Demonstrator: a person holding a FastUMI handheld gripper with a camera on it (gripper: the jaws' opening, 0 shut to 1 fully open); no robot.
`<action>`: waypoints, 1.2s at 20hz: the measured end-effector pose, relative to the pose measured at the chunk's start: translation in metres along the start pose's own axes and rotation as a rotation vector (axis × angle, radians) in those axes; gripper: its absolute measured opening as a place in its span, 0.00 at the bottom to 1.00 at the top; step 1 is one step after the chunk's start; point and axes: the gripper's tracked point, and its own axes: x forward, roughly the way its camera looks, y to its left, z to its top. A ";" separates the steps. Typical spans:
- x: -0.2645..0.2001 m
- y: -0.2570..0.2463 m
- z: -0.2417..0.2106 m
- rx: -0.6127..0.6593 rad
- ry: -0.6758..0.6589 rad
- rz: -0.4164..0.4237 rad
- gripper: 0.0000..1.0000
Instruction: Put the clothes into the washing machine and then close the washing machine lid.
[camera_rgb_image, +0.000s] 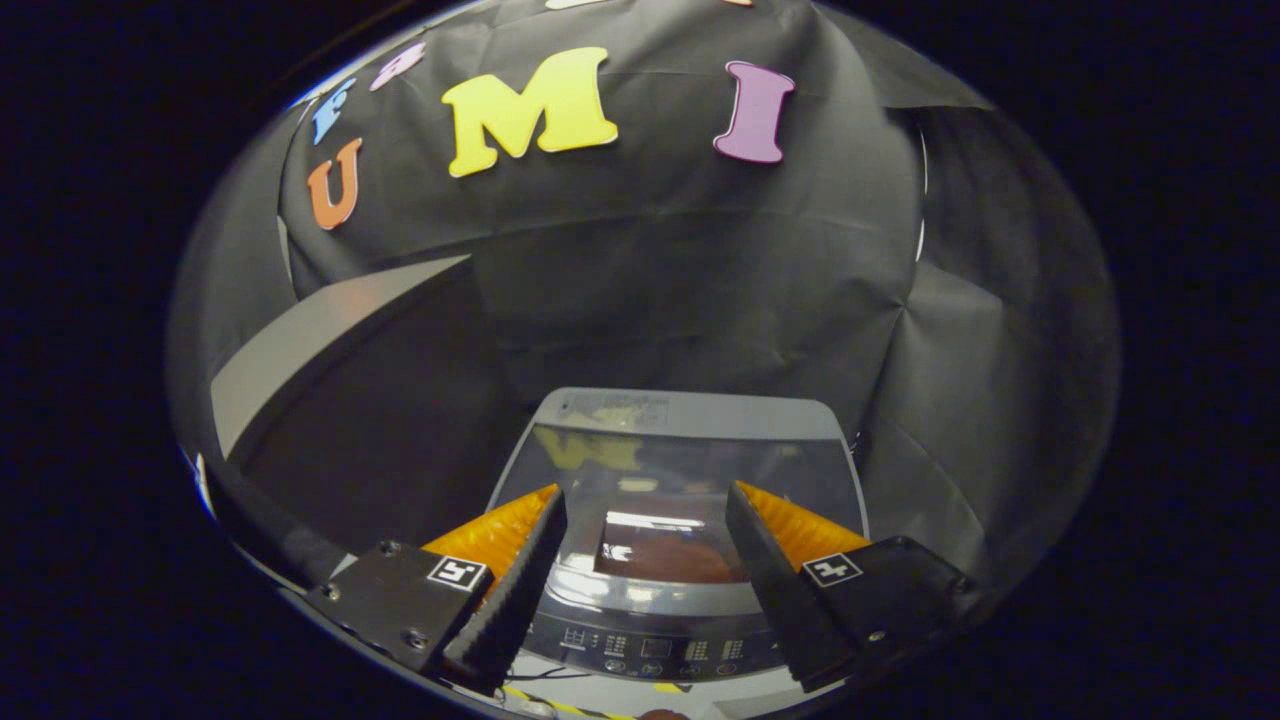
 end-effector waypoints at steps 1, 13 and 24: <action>-0.002 0.002 -0.009 -0.020 0.010 0.003 1.00; -0.105 0.057 0.029 0.020 -0.259 0.100 1.00; -0.284 0.092 0.018 -0.006 -0.567 0.110 1.00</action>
